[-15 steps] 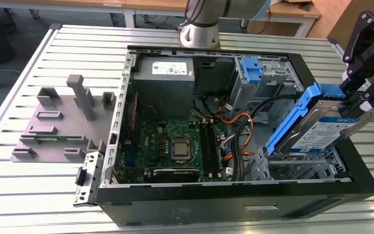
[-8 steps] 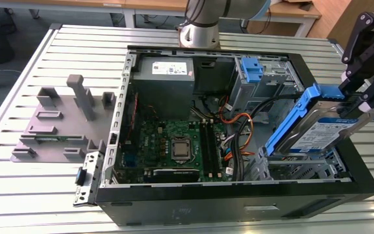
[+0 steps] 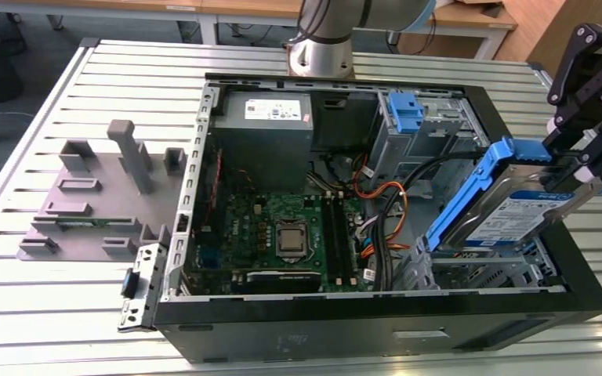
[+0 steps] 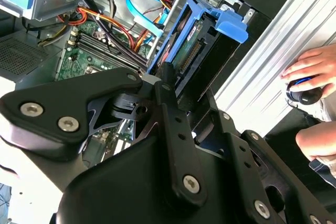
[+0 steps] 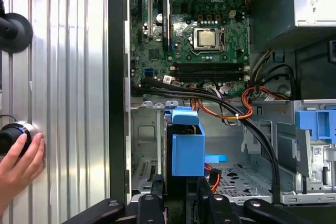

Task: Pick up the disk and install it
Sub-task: 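Insert the disk into the insertion slot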

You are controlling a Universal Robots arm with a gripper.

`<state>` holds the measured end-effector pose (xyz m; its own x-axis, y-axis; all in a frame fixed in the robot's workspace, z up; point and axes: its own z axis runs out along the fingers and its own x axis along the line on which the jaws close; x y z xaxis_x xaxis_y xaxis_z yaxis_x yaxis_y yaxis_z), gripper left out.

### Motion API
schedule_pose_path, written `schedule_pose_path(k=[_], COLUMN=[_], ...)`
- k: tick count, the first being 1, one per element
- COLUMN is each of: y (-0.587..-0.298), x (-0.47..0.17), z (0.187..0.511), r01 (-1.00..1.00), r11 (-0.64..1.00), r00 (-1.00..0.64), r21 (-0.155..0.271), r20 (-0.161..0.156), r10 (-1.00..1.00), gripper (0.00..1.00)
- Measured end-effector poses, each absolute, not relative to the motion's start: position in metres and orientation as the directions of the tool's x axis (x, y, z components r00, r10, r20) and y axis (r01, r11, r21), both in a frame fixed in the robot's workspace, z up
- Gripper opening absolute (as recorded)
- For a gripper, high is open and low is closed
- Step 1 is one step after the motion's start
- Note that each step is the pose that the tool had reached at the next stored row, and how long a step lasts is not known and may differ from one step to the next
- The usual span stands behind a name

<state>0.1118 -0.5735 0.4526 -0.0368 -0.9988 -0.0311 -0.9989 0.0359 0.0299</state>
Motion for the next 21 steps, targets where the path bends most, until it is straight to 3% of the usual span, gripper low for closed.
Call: schedule_pose_path(k=[21], y=[-0.573], x=[0.112], z=[0.431], r01=[-0.999], r11=[0.036], r00=[-0.037], r21=[0.03], r20=[-0.031], r10=[-0.999], gripper=[0.35])
